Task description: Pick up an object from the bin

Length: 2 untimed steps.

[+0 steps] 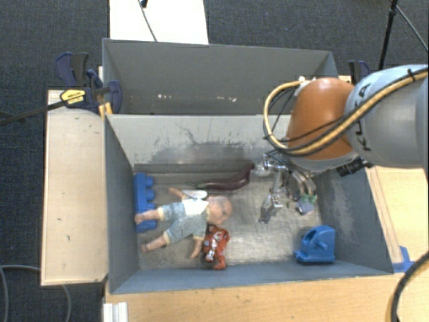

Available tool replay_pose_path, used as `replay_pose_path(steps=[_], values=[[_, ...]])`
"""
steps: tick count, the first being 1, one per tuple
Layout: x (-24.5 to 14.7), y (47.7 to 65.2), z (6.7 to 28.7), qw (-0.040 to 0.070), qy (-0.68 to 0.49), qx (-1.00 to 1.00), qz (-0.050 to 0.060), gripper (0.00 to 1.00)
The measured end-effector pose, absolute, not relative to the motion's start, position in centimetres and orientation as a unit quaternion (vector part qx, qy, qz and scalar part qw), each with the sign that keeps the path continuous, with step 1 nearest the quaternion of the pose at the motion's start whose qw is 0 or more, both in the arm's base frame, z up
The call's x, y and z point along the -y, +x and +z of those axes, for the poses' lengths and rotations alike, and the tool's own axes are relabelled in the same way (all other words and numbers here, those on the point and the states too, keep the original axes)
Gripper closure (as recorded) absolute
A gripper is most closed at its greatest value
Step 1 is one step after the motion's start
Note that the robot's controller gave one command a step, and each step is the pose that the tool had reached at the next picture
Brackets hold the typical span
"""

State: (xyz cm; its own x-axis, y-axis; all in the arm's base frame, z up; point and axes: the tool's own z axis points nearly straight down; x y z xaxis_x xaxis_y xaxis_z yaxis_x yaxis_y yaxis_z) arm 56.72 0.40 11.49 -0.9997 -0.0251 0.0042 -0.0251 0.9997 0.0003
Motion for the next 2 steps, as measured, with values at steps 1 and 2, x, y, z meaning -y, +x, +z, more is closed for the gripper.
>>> replay_pose_path(steps=[1,2], values=[[-2.6,57.5,13.5,-0.007,0.04,0.999,-0.001,0.0],[-6.8,57.5,9.0,-0.002,0.123,0.992,0.0,1.0]])
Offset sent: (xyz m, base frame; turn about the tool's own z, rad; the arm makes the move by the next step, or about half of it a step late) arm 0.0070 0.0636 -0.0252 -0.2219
